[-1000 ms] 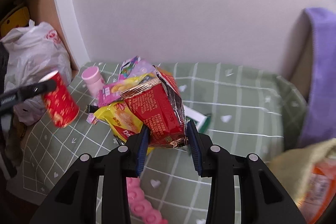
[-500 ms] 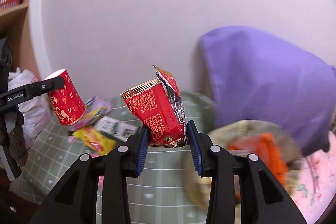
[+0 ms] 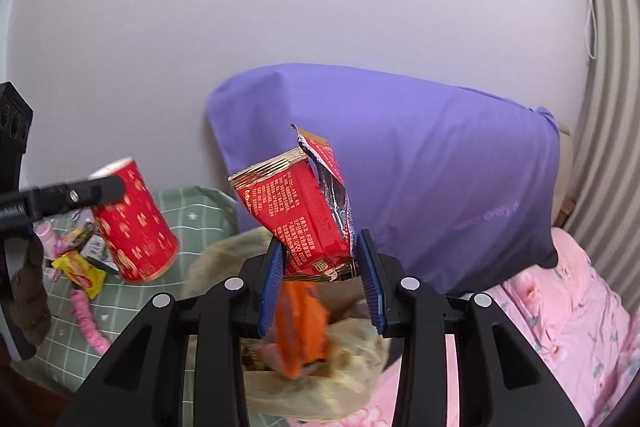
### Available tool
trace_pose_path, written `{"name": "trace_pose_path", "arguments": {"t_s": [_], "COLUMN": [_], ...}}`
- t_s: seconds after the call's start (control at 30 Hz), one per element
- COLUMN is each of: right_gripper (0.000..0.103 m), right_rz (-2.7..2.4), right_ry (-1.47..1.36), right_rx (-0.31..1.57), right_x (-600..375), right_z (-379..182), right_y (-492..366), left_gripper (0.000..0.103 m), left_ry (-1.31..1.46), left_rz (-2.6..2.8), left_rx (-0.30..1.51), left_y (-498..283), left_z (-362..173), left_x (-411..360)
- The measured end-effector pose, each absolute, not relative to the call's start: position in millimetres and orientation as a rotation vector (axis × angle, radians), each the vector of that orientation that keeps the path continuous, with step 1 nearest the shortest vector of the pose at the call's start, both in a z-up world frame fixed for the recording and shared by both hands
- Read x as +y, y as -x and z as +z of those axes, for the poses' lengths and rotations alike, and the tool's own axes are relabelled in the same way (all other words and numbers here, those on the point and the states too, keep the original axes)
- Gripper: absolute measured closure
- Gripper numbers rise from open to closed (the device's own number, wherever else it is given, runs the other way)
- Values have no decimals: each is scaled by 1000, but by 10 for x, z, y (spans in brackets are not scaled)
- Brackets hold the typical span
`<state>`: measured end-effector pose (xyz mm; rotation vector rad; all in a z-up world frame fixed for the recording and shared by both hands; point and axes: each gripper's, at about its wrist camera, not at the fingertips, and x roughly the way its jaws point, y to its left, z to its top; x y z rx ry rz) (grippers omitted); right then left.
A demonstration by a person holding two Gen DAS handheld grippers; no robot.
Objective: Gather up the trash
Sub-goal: 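Carry the cup and red packet over the trash bag and release both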
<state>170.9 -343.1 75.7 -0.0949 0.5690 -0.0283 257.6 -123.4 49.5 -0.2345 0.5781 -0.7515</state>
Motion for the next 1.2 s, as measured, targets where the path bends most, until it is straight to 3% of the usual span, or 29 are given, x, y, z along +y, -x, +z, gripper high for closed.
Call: {"name": "trace_pose_path", "arguments": {"t_s": [0.43,0.9,1.2], "right_gripper": [68,68,67], "right_rz": [41,158,95], "right_ry": [78,153,109], "right_rx": [687,898,864], "right_x": [-3719,-3360,-3449], "right_z": [298,-429,-314], "right_y": [-2141,-2465,-2297], "left_gripper": [49,51,51], "left_ry": [-15,105,174], "left_rz": [-654,-674,-704], "left_rx": [816,839,843], "left_y": [-3075,-3062,-3061], "left_z": [-362,-347,-332], "left_x": [-2060,-1659,-1599]}}
